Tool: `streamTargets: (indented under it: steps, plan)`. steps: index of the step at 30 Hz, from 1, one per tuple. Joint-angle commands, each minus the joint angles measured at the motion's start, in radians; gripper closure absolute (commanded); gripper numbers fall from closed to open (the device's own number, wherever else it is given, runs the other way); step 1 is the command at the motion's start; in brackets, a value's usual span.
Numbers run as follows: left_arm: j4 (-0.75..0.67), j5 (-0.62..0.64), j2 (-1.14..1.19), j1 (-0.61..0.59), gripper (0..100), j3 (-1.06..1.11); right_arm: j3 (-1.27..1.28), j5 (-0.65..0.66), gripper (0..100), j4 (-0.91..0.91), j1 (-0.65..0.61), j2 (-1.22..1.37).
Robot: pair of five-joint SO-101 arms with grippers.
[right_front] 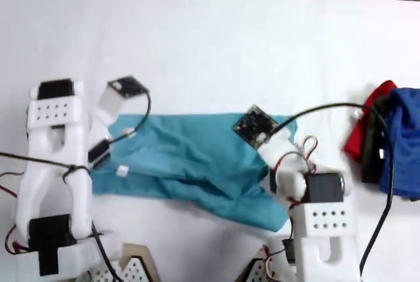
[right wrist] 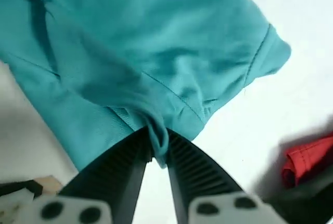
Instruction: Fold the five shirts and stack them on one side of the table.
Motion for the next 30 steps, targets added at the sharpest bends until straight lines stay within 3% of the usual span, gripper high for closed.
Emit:
streamTargets:
  steps: [1,13,21,24,28,30]
  plan:
    - [-0.091,-0.041,-0.028,-0.032,98,0.097,0.058,0.026,97.9,-0.045,0.027,-0.061]
    - [-0.241,-0.083,-0.018,-0.055,98,0.294,0.239,0.157,97.9,-0.157,0.036,-0.064]
    - [-0.215,-0.078,-0.025,-0.055,97,0.315,0.339,0.167,97.3,-0.229,0.036,-0.071]
    - [-0.183,-0.083,-0.026,-0.068,95,0.289,0.333,0.167,88.0,-0.208,0.036,-0.073]
    - [-0.092,-0.086,-0.026,-0.115,84,0.165,0.267,0.175,69.0,-0.142,0.035,-0.073]
    - [-0.015,-0.115,-0.028,-0.138,78,0.050,0.187,0.169,65.9,-0.110,0.035,-0.073]
